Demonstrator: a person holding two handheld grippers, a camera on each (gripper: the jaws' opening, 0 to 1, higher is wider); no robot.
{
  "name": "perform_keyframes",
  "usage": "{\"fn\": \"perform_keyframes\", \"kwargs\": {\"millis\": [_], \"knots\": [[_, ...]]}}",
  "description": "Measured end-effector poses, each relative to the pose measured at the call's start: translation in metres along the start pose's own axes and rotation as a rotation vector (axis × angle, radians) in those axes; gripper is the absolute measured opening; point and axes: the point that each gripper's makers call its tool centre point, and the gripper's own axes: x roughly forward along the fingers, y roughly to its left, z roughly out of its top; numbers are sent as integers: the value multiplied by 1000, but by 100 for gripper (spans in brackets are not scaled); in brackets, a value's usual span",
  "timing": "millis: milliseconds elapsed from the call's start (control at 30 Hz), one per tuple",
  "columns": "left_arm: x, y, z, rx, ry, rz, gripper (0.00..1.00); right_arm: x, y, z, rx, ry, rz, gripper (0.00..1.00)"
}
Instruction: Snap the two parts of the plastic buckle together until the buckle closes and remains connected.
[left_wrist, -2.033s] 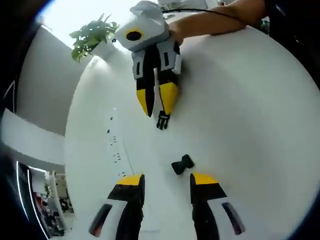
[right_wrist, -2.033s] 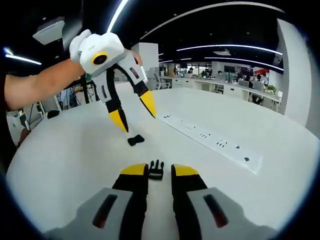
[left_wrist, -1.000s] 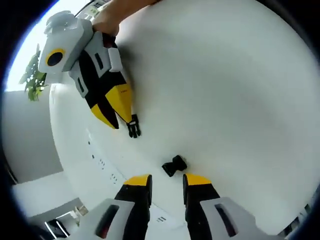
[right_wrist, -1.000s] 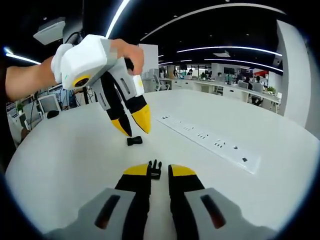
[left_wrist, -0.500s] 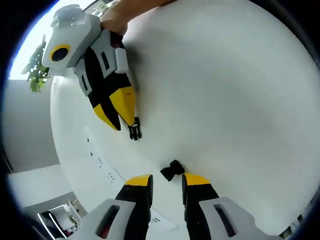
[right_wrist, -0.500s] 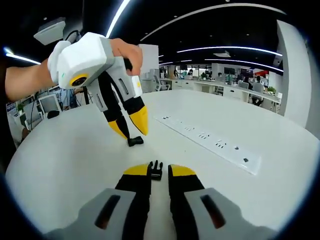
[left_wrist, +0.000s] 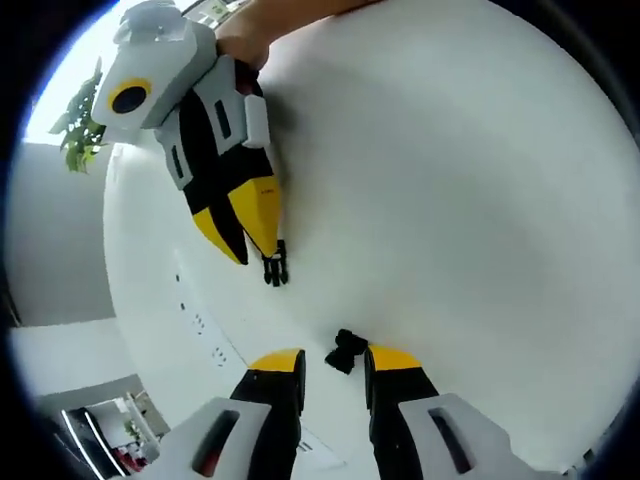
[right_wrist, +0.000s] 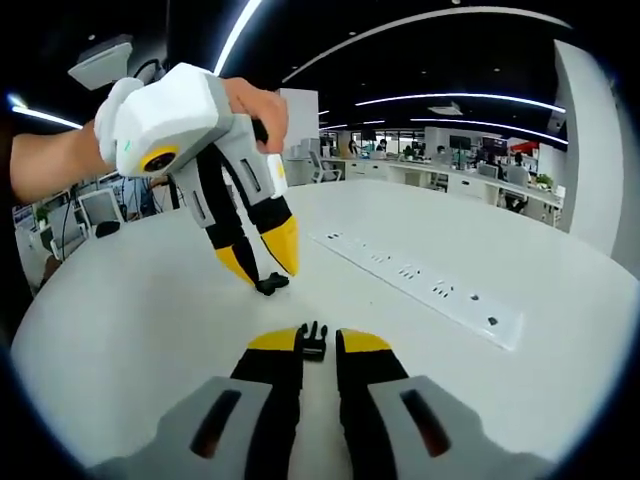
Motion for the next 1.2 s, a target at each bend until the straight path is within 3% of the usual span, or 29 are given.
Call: {"fn": "perform_keyframes", "kwargs": {"millis": [367, 533, 600, 833, 900, 1100, 1200], "knots": [[0, -7, -18, -92, 65, -38, 21, 0, 1, 0, -4, 4, 3, 12], [-2, -8, -17, -190, 57, -47, 17, 1, 0, -1, -5, 6, 4, 12], [-2, -9, -17, -188, 59, -47, 13, 1, -1, -1, -5, 8, -1, 12], [-4, -4, -12, -259, 12, -59, 14, 2, 1, -1, -4, 8, 4, 13], [-3, -8, -10, -263, -12, -93, 16, 2, 2, -1, -4, 8, 5, 13], [6, -8, -20, -308, -28, -127, 17, 2, 2, -1, -3, 9, 6, 13], [6, -7, -19, -358, -67, -137, 17, 2, 2, 0, 0, 6, 7, 13]]}}
